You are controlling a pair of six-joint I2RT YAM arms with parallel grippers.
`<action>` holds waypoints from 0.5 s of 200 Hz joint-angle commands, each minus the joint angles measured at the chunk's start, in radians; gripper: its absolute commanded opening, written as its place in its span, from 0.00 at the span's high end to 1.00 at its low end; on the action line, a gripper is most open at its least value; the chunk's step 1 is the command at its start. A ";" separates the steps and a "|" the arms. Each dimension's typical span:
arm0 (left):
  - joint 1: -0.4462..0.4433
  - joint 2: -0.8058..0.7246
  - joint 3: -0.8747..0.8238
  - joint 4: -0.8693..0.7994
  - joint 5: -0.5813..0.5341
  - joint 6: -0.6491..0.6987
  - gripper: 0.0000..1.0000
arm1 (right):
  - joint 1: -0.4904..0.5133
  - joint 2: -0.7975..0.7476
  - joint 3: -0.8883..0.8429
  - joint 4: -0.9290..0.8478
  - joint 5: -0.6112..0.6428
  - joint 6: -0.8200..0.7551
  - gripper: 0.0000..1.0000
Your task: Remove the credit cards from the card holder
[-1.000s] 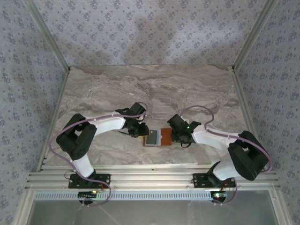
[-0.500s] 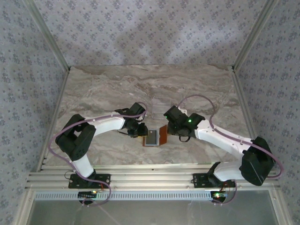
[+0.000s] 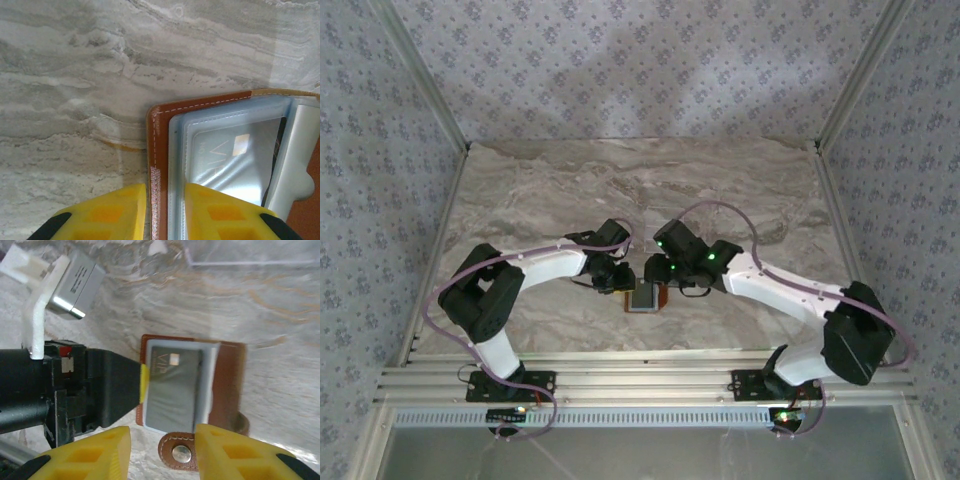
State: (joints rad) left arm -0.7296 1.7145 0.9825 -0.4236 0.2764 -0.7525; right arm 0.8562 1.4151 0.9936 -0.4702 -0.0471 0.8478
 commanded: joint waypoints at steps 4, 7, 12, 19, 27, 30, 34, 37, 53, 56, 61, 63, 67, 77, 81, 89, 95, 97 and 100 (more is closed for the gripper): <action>-0.006 -0.019 -0.004 -0.036 -0.009 0.001 0.72 | 0.003 0.056 -0.017 0.044 -0.078 0.002 0.63; -0.006 -0.019 -0.003 -0.036 -0.010 0.001 0.72 | 0.003 0.061 -0.018 0.039 -0.074 0.003 0.63; -0.007 -0.021 -0.004 -0.036 -0.010 0.001 0.72 | 0.002 0.069 -0.019 0.035 -0.068 0.003 0.64; -0.006 -0.021 -0.004 -0.037 -0.009 0.001 0.72 | -0.001 0.078 -0.021 0.024 -0.057 0.005 0.64; -0.006 -0.021 -0.006 -0.037 -0.009 0.000 0.72 | -0.004 0.087 -0.022 0.008 -0.042 0.003 0.65; -0.006 -0.021 -0.006 -0.037 -0.009 0.000 0.72 | -0.004 0.088 -0.022 0.001 -0.038 0.002 0.65; -0.006 -0.021 -0.006 -0.038 -0.010 0.002 0.72 | -0.006 0.093 -0.024 -0.008 -0.033 0.003 0.65; -0.006 -0.021 -0.005 -0.038 -0.010 0.002 0.72 | -0.007 0.095 -0.024 -0.015 -0.030 0.002 0.65; -0.006 -0.019 -0.007 -0.038 -0.009 0.001 0.72 | -0.014 0.102 -0.034 -0.043 -0.014 -0.001 0.65; -0.006 -0.019 -0.007 -0.037 -0.009 0.001 0.72 | -0.015 0.104 -0.036 -0.049 -0.011 0.000 0.65; -0.007 -0.019 -0.007 -0.038 -0.010 0.001 0.72 | -0.017 0.108 -0.038 -0.060 -0.008 -0.001 0.65; -0.007 -0.019 -0.008 -0.038 -0.010 0.002 0.72 | -0.018 0.107 -0.039 -0.064 -0.007 -0.001 0.65; -0.006 -0.018 -0.007 -0.038 -0.010 0.002 0.72 | -0.020 0.110 -0.041 -0.070 -0.008 -0.001 0.64; -0.007 -0.016 -0.007 -0.036 -0.007 0.001 0.72 | -0.029 0.117 -0.053 -0.071 -0.007 -0.002 0.65; -0.006 -0.015 -0.007 -0.036 -0.006 0.002 0.72 | -0.033 0.119 -0.056 -0.067 -0.009 -0.002 0.65; -0.006 -0.012 -0.006 -0.035 -0.004 0.002 0.72 | -0.041 0.124 -0.067 -0.052 -0.015 -0.005 0.65; -0.006 -0.011 -0.005 -0.034 -0.002 0.004 0.72 | -0.047 0.128 -0.075 -0.039 -0.019 -0.010 0.65; -0.007 -0.010 -0.006 -0.034 -0.002 0.004 0.72 | -0.050 0.130 -0.077 -0.035 -0.020 -0.012 0.66; -0.006 -0.010 -0.005 -0.034 -0.002 0.004 0.72 | -0.052 0.134 -0.080 -0.027 -0.020 -0.015 0.66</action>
State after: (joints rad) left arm -0.7296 1.7145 0.9825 -0.4232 0.2768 -0.7521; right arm 0.8261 1.5181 0.9493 -0.4847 -0.0753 0.8478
